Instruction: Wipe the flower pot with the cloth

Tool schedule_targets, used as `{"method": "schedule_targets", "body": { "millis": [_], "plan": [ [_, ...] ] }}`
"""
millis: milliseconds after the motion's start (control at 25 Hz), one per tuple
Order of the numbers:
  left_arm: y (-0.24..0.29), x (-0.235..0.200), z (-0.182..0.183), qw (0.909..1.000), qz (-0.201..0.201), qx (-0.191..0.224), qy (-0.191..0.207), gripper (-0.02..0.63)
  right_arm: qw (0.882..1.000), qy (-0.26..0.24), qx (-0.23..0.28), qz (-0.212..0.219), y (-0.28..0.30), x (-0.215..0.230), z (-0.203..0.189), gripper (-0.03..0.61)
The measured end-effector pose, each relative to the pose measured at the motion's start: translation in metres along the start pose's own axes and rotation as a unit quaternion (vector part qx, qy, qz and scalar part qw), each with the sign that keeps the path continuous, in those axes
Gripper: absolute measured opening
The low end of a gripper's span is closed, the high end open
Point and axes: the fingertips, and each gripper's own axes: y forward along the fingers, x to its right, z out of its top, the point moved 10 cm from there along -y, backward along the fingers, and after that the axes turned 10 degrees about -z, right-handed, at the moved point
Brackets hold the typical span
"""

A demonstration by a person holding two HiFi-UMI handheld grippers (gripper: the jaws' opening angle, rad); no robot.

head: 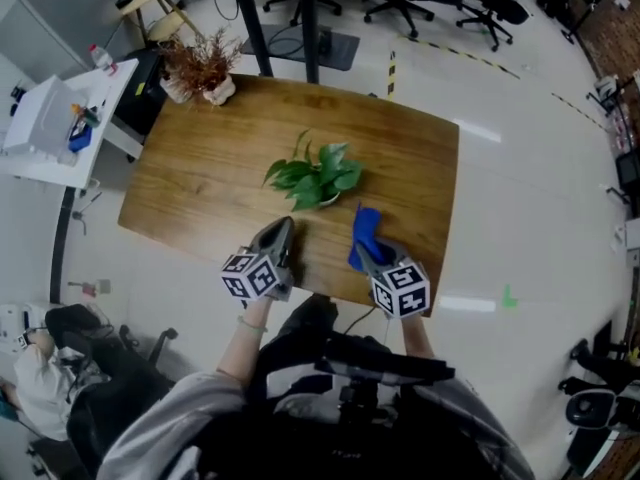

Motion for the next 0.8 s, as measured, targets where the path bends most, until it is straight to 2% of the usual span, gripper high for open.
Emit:
{"method": "schedule_targets", "body": {
  "millis": [160,320,640,800],
  "plan": [
    [-0.012,0.045,-0.011,0.9995,-0.004,0.03,0.01,0.006,1.0,-0.005,0.018,0.009,-0.043,0.001,-0.014,0.071],
    [-0.023,0.094,-0.03,0.9984,-0.018,0.052,0.016,0.006,0.999,0.012,0.043,0.015,-0.082,0.006,-0.032,0.071],
    [-0.055,0.173,-0.096,0.9986,-0.023,0.043,0.019,0.006,0.998,-0.006,0.047,0.039,-0.144,-0.002,-0.071,0.069],
    [-0.071,0.196,-0.113,0.9984,-0.024,0.04,0.031,0.006,0.997,-0.004,0.059,0.055,-0.165,-0.011,-0.081,0.069]
  ]
}}
